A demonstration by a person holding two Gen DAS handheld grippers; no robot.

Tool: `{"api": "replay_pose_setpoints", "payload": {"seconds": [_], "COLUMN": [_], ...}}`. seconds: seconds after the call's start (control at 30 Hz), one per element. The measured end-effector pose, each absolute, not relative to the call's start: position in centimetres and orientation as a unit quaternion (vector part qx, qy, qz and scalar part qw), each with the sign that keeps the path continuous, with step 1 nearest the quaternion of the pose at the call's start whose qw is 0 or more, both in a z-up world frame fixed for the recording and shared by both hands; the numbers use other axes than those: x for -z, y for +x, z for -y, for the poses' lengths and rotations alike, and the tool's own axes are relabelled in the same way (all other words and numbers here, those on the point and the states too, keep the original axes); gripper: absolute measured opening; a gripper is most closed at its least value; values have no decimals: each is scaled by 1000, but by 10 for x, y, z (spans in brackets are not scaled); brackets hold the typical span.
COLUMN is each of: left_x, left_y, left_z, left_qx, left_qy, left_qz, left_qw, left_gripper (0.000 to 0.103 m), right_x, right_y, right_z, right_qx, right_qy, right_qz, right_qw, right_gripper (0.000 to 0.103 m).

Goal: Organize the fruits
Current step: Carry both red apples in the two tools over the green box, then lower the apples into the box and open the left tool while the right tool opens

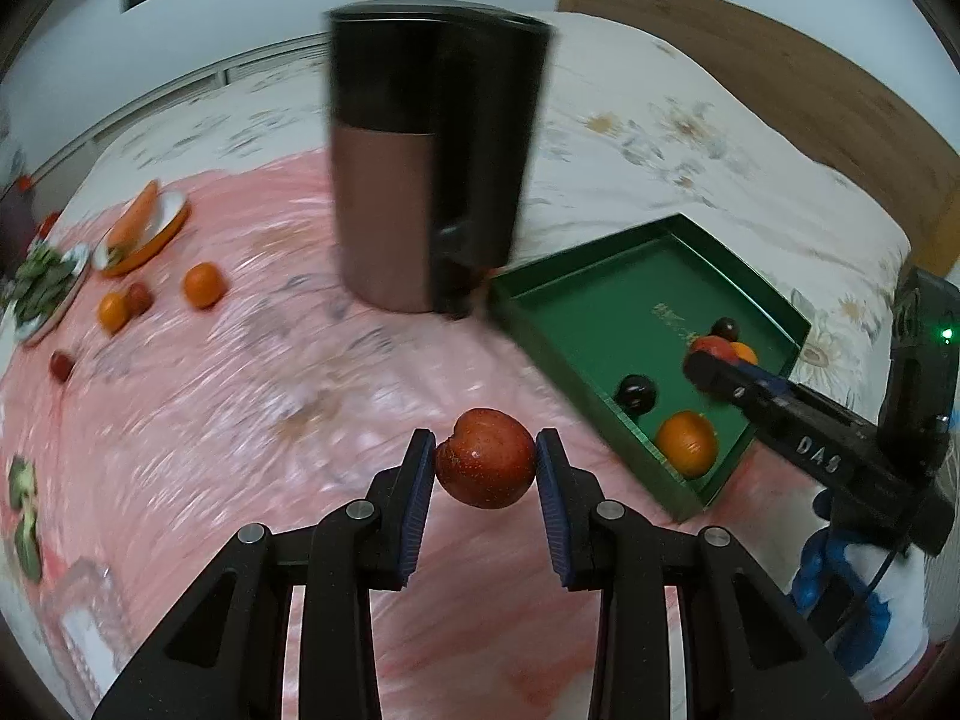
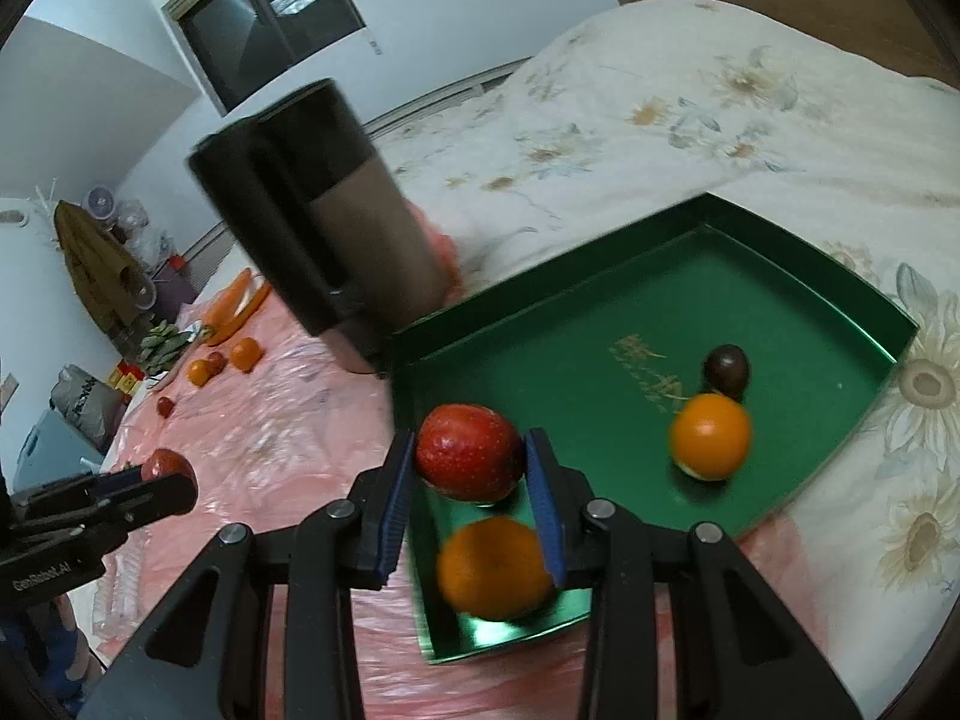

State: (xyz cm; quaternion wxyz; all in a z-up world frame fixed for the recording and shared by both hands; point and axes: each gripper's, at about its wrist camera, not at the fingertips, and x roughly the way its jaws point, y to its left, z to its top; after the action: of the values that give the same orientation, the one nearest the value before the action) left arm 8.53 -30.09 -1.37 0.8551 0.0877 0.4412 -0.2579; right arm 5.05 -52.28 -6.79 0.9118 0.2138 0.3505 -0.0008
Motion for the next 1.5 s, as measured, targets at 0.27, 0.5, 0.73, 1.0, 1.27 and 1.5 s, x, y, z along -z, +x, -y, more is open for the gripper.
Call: {"api": "replay_pose_setpoints", "payload": {"seconds": [0.27, 0.5, 0.73, 1.0, 1.27, 1.5], "left_x": [19, 29, 41, 58, 74, 88], "left_y": [92, 97, 104, 115, 121, 127], "left_z": [361, 400, 426, 447, 459, 468], "left_qx": [281, 293, 296, 291, 284, 285], "left_qy": [137, 163, 178, 191, 211, 222], "left_qz": [-424, -420, -419, -421, -426, -441], "left_qw": [850, 843, 840, 838, 833, 821], "left_gripper": [29, 29, 29, 29, 29, 29], "right_x": [85, 99, 102, 104, 105, 105], "right_y": [51, 51, 53, 51, 48, 47], "right_z": [540, 550, 548, 546, 545, 544], "right_qx": [25, 40, 43, 44, 49, 51], "right_qy": [182, 161, 136, 132, 129, 126], "right_qz": [-367, -377, -374, -367, -362, -360], "right_qw": [912, 911, 916, 920, 922, 923], "right_gripper": [36, 36, 37, 37, 37, 38]}}
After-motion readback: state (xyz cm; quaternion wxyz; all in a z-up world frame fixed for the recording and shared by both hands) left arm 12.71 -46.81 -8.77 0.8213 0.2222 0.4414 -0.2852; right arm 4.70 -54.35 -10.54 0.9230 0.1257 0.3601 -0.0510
